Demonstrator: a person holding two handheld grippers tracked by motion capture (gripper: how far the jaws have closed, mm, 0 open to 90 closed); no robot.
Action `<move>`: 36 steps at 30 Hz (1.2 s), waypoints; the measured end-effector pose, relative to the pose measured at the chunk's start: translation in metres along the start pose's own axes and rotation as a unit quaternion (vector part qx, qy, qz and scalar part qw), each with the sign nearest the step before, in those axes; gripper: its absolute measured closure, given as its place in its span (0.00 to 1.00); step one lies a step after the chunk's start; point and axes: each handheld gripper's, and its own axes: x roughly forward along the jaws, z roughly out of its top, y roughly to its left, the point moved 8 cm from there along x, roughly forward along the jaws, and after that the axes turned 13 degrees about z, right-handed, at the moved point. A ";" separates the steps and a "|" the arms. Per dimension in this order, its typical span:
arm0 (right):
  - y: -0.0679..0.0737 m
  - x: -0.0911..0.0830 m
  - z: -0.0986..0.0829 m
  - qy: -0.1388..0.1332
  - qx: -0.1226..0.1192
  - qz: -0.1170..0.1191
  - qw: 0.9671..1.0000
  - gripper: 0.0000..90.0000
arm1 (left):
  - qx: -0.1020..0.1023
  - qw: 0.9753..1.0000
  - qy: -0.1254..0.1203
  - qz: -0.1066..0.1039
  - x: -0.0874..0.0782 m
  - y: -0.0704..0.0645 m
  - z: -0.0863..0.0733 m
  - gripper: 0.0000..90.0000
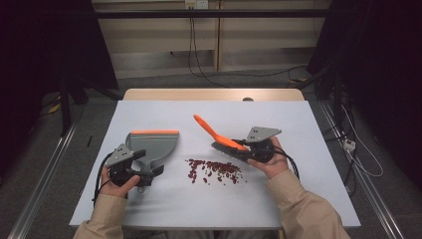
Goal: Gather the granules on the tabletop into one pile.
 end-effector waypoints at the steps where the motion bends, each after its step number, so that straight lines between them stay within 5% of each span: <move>1: -0.003 -0.002 0.000 0.002 0.003 -0.008 1.000 0.79 | -0.001 1.000 0.000 0.000 0.000 0.000 0.000 0.06; 10: -0.026 -0.001 -0.015 0.024 0.058 -0.040 0.997 0.79 | -0.001 1.000 -0.001 0.001 -0.001 0.001 0.000 0.06; 23: -0.025 -0.003 -0.004 0.056 0.111 -0.048 0.991 0.73 | 0.000 1.000 -0.001 0.000 -0.001 -0.001 0.001 0.06; 36: -0.029 0.008 -0.002 0.125 0.152 -0.060 0.979 0.79 | 0.001 1.000 -0.002 0.000 -0.001 0.000 0.001 0.06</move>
